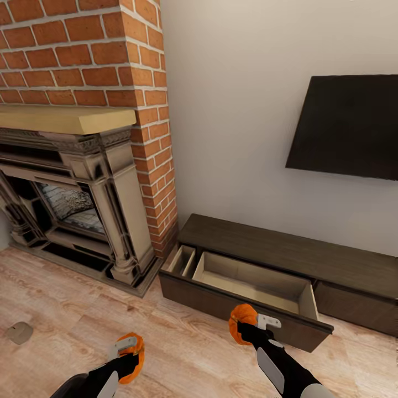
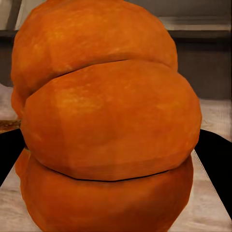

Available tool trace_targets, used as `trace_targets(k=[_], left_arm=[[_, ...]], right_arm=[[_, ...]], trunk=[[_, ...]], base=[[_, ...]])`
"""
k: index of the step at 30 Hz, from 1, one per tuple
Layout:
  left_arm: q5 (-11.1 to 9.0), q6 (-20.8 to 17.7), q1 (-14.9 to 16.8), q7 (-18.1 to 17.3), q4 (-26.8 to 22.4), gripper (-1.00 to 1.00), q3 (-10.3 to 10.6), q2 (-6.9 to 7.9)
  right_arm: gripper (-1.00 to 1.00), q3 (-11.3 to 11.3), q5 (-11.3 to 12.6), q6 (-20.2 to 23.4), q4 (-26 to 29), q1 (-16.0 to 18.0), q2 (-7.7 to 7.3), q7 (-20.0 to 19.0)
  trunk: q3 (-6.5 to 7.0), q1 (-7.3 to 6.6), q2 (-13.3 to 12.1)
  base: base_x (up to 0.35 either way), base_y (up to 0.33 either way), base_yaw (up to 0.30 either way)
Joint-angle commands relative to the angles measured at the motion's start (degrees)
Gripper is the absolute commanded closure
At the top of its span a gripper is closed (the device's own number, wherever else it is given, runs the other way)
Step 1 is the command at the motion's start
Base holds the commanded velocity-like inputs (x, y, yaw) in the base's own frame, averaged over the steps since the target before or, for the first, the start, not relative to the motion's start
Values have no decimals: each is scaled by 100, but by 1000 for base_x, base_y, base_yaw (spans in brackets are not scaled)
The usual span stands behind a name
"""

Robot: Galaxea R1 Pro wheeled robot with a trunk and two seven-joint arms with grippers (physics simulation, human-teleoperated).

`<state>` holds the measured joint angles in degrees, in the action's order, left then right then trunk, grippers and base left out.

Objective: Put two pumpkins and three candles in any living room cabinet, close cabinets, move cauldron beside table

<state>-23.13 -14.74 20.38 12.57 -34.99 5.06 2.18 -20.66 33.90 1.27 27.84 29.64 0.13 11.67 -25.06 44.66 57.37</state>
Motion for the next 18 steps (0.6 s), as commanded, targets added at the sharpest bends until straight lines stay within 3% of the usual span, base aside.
trace_targets(k=[1, 18], left_arm=[[-51, -20, 1, 61, -17, 100, 47, 9], [-51, -20, 1, 61, -17, 100, 65, 7]], right_arm=[[100, -43, 20, 13, 11, 7, -4, 55], [100, -42, 20, 13, 11, 6, -4, 55]], trunk=[[-6, 1, 5], [-6, 1, 5]], base=[[105, 0, -281], [88, 0, -281]])
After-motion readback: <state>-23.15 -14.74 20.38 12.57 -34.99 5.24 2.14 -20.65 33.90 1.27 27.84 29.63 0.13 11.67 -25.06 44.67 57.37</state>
